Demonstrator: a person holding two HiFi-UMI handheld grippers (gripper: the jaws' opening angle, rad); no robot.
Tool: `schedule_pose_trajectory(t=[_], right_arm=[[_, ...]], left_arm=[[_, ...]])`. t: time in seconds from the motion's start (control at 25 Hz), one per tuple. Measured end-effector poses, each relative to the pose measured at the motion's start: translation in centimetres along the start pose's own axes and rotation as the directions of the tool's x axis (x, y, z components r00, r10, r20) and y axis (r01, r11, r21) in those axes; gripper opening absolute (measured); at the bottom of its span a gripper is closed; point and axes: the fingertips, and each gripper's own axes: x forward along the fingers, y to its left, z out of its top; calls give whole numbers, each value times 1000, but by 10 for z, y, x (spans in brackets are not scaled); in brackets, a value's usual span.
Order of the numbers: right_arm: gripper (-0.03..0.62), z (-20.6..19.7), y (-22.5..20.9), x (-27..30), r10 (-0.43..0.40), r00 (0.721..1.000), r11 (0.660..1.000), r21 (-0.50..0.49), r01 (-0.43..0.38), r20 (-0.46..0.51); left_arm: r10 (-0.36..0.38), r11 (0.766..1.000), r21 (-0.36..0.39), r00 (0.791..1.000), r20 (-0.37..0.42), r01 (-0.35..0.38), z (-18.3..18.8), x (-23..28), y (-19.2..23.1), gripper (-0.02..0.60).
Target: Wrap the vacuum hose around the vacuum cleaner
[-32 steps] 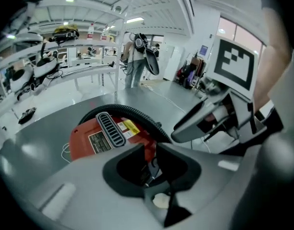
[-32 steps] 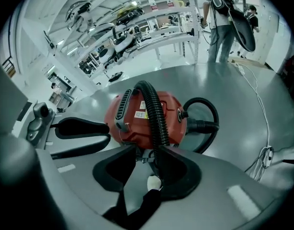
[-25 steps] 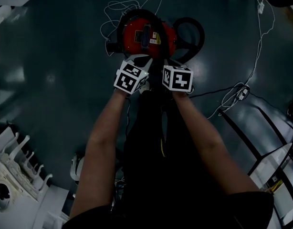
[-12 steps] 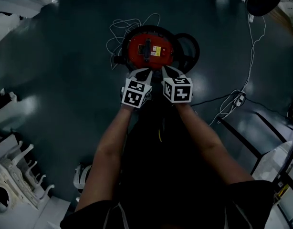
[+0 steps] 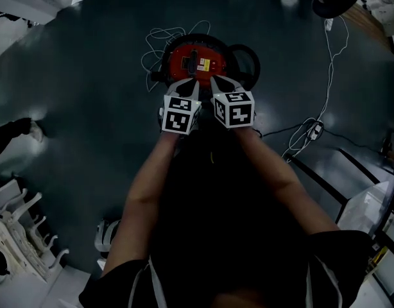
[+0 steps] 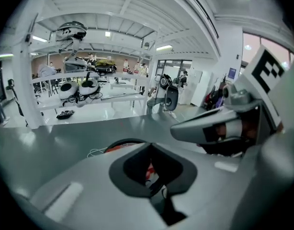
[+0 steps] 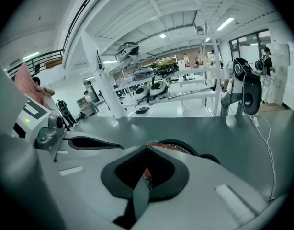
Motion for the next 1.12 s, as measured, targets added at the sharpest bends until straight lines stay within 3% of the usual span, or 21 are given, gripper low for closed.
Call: schedule_pose_trajectory(t=[0.24,0.52,1.12], right_arm=[[-6,9,4,-14,16,1000,999,-49,-15,16],[-6,17,8,-17,17,1000,995,-97,-15,20],[-6,3,2,-3,7,1000,998,-65,-7,-11]], left_arm=[[53,998,-20,998,35,-52,17,-13,-5,9],[71,988,-139,997,31,-66,18,-13,-3,9],[95,983,-157,995,-27,-98,1,-14,19,9]])
